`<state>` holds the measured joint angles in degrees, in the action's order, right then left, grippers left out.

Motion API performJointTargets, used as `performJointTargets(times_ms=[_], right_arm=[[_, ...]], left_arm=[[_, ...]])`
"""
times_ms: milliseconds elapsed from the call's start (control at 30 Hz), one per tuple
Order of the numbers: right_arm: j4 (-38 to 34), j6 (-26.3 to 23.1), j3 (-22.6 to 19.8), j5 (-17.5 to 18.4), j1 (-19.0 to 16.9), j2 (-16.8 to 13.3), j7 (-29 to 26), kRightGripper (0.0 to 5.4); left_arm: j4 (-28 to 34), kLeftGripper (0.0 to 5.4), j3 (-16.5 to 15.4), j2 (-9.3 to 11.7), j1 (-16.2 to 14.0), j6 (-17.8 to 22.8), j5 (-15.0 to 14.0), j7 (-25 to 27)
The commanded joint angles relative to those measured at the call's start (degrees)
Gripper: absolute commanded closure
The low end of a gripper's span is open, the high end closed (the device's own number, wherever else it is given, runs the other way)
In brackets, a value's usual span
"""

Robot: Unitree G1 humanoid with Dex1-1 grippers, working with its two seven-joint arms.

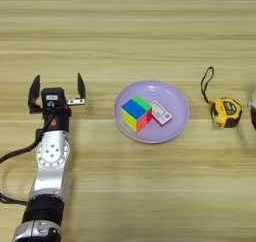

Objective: Move the objects on the table

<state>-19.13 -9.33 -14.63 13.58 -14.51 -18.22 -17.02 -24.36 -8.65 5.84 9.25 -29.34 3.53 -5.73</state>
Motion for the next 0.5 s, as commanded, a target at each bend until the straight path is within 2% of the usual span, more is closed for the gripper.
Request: performJointTargets(times_ms=[33, 500], right_arm=[[0.36, -0.72, 2.39, -0.34, 0.23, -0.11, -1.34, 0.05], [6.84, -0.19, 7.96, -2.55, 4.05, 1.32, -1.86, 0.05]], left_arm=[[0.14, 0.0, -0.15, 0.7, 0.06, 0.08, -0.18, -0.08], [2.15, 0.0, -0.2, 0.79, -1.58, 0.66, -0.19, 0.07]])
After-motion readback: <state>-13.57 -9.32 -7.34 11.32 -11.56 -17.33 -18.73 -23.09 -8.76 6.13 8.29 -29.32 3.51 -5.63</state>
